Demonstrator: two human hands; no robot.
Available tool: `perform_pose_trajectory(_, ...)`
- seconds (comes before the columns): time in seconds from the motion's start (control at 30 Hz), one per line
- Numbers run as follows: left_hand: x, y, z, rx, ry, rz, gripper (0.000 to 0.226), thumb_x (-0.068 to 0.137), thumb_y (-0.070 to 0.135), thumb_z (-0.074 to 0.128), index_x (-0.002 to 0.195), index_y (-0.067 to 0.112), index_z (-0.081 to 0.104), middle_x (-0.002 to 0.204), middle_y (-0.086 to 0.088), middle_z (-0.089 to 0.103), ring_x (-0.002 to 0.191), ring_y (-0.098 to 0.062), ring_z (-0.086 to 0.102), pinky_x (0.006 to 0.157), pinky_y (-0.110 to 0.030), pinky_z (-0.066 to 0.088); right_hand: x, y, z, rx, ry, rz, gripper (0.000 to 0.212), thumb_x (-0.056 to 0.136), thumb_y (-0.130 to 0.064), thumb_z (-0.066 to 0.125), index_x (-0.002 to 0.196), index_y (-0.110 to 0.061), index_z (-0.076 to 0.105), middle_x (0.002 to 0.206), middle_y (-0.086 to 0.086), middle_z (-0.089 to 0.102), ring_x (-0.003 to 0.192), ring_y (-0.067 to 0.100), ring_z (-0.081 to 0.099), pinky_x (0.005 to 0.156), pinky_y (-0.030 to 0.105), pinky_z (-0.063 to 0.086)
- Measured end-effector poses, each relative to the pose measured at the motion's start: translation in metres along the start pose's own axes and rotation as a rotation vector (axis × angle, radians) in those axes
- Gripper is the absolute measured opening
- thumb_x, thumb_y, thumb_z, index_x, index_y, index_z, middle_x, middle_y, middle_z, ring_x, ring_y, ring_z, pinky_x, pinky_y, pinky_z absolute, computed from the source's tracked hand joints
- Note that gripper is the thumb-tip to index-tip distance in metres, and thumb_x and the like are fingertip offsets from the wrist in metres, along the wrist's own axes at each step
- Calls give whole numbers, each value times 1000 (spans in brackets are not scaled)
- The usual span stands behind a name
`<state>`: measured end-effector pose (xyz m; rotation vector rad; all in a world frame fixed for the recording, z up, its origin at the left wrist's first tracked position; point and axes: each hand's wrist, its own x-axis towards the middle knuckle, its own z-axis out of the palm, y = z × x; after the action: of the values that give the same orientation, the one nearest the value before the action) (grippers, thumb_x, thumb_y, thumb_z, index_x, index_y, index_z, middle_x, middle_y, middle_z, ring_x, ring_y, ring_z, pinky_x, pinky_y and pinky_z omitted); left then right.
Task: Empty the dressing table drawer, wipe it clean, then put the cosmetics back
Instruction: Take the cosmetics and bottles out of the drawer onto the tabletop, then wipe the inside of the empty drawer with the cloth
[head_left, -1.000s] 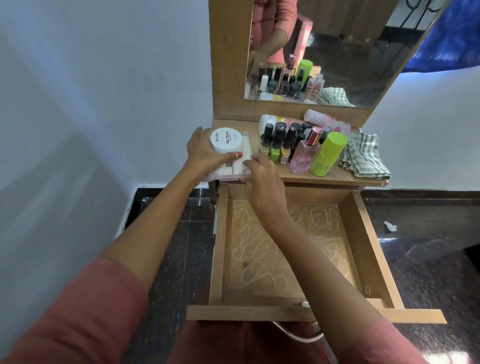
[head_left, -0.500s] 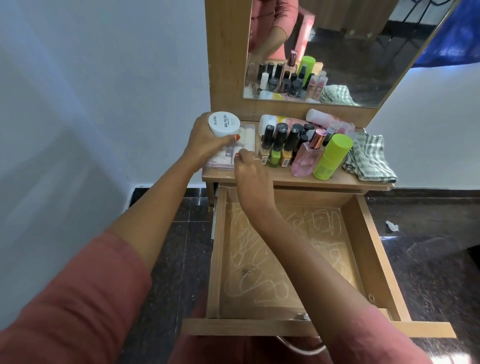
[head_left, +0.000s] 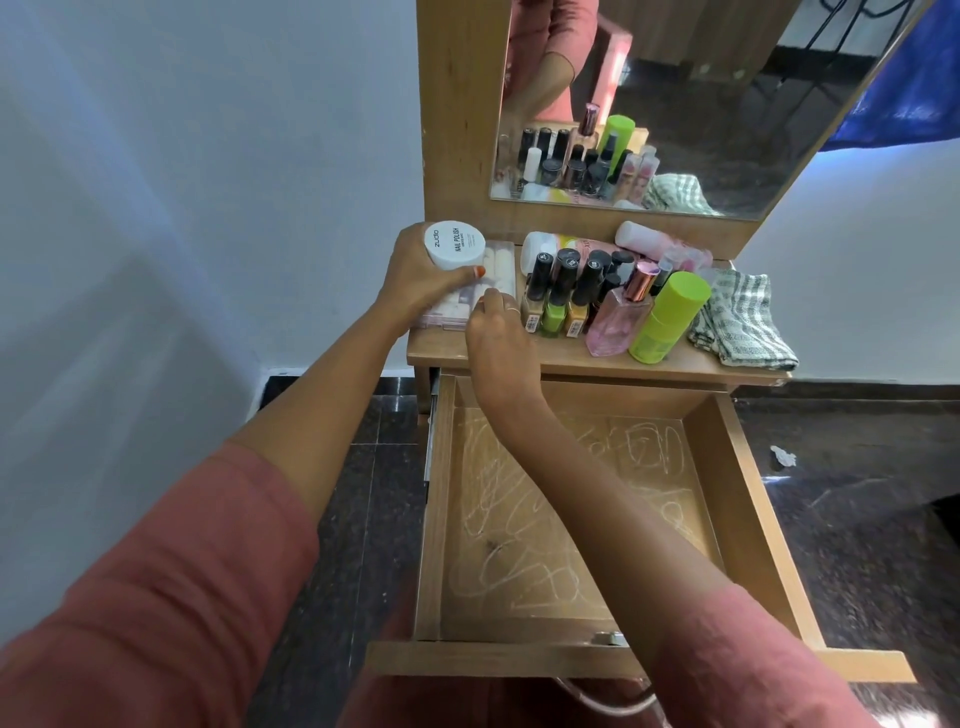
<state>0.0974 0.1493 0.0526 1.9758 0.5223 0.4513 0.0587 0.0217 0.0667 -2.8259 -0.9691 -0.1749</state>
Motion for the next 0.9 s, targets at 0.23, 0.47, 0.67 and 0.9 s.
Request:
perform_pose_trajectory(0.23, -9, 4, -6, 31, -14, -29, 75, 71, 24, 78, 133, 12, 36, 137, -8, 42, 126, -20, 40, 96, -21, 35, -5, 7, 0, 61, 25, -32, 48, 81, 17, 47, 127, 7, 38, 131, 19, 38, 122, 28, 41, 96, 34, 44)
perform_pose_trajectory(0.47, -43, 7, -16, 50, 85, -60, 77, 77, 30, 72, 139, 19, 28, 147, -3, 33, 134, -19, 34, 109, -32, 32, -30, 29, 15, 345, 274, -106, 32, 80, 16, 49, 109, 5, 58, 114, 19, 58, 96, 34, 61, 82, 41, 53)
perform_pose_trajectory(0.67, -98, 19, -4, -86, 200, 74, 48, 82, 16, 67, 125, 13, 46, 127, -4, 51, 114, -14, 48, 95, -24, 43, -72, 60, 17, 503, 352, -40, 21, 84, 5, 50, 99, -1, 63, 98, 13, 64, 89, 26, 60, 76, 32, 49)
perform_pose_trajectory(0.9, -154, 50, 53, -241, 122, 236, 20, 86, 6, 58, 106, 10, 57, 96, 0, 59, 82, -1, 53, 73, -8, 45, -101, 116, -6, 540, 448, 155, 19, 82, 8, 53, 91, 1, 68, 91, 15, 68, 83, 16, 60, 77, 0, 36)
